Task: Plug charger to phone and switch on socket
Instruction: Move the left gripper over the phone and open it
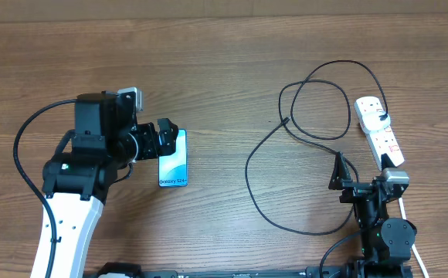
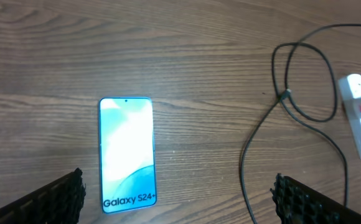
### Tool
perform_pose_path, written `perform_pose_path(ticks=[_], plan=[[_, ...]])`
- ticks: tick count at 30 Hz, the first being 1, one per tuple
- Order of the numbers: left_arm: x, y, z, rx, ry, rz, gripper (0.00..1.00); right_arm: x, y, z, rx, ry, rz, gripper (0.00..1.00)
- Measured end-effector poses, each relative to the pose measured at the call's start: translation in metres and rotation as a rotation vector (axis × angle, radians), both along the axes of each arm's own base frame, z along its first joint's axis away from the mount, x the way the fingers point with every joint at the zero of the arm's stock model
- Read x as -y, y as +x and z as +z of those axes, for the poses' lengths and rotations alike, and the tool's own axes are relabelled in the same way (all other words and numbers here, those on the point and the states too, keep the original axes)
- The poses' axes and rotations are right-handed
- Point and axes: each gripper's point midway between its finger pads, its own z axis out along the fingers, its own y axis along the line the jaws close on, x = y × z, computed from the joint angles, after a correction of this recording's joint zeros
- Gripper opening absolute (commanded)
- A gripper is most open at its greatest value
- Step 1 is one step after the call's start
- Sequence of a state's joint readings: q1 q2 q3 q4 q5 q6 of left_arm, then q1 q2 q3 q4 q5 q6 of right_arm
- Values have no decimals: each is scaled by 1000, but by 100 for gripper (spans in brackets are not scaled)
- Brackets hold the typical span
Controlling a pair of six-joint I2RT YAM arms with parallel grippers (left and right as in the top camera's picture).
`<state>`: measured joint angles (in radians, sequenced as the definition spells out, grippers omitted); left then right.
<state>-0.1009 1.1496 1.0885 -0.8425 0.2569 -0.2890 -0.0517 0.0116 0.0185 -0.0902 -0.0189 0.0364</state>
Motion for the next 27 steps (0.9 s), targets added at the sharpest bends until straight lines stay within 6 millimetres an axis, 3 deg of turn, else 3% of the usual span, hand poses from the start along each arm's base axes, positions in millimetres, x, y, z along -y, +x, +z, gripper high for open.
perform_pose_path(ticks=[11,16,27], plan=[[9,1,1,-54,122,72,100,0,0,0,0,0,0,100],[5,14,1,-134,191,107,100,0,0,0,0,0,0,100],[8,23,-67,-370,306,132,100,0,0,0,1,0,0,100]])
